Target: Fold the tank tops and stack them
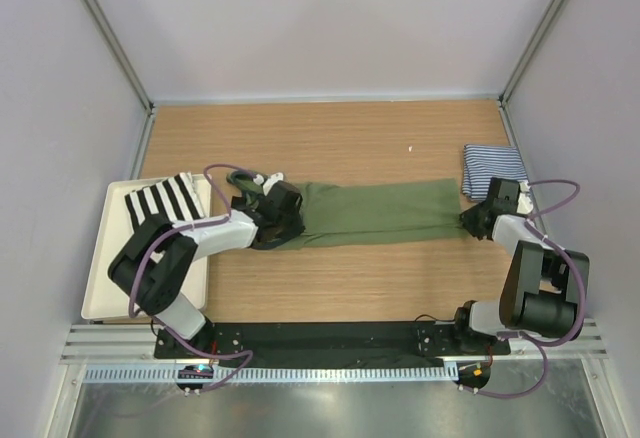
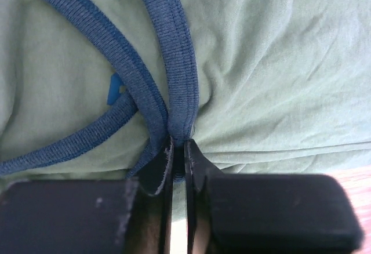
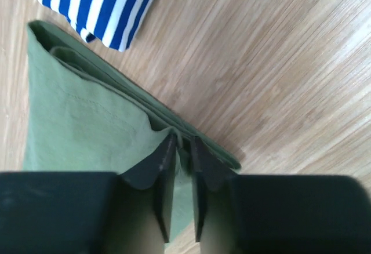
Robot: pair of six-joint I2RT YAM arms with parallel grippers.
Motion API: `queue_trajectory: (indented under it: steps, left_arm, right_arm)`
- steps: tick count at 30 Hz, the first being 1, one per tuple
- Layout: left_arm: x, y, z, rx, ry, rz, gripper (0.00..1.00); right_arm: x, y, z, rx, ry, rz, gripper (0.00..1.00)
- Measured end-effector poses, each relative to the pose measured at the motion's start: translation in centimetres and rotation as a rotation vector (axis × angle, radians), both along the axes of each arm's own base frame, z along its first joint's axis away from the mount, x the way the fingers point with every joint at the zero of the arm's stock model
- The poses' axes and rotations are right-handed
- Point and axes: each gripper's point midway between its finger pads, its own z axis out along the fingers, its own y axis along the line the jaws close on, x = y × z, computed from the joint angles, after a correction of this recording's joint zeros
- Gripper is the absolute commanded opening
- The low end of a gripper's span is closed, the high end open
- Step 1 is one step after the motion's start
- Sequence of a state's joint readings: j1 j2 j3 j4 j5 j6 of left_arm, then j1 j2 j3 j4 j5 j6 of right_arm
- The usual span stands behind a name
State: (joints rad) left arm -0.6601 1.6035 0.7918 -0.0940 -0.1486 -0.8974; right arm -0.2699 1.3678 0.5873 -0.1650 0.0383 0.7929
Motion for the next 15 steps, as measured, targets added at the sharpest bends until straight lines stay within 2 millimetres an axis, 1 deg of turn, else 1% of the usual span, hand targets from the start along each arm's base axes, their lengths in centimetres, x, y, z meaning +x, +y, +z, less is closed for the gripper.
queue_trajectory:
  steps: [3,4,6,7,9,10,12,13,15]
  left_arm:
    - [-0.4,0.1,0.1,0.009,-0.009,0.005,0.14]
    - [-0.5,0.1,0.1,0.012,-0.010,0.005,0.18]
    - [-0.7,0.3,0.3,0.017,-0.012,0.005,0.27]
    - [-0.9,0.4,0.4,0.018,-0.014,0.006,0.39]
    - [-1.2,0.8,0.7,0.027,-0.020,0.011,0.49]
    - [-1.3,1.1,0.9,0.034,-0.025,0.019,0.59]
    - [-1.5,2.2,1.7,0.059,-0.042,0.043,0.66]
    - [-1.6,2.7,2.3,0.069,-0.055,0.055,0.73]
    - [-1.5,3.6,3.6,0.081,-0.088,0.081,0.77]
  right_arm:
    - [0.2,-0.2,0.1,-0.005,-0.011,0.000,0.27]
    - [0.2,-0.2,0.2,-0.006,-0.010,-0.002,0.36]
    - [0.1,-0.4,0.5,-0.016,-0.016,-0.009,0.49]
    - [-0.1,-0.6,0.9,-0.031,-0.024,-0.014,0.54]
    - [-0.3,-1.2,2.3,-0.070,-0.055,-0.030,0.55]
    - [-0.3,-1.5,3.3,-0.091,-0.079,-0.037,0.56]
    - [-0.3,-1.9,5.2,-0.131,-0.133,-0.046,0.57]
    - [-0.3,-2.1,6.2,-0.146,-0.160,-0.047,0.57]
    - [-0.2,-2.2,7.4,-0.166,-0.198,-0.041,0.58]
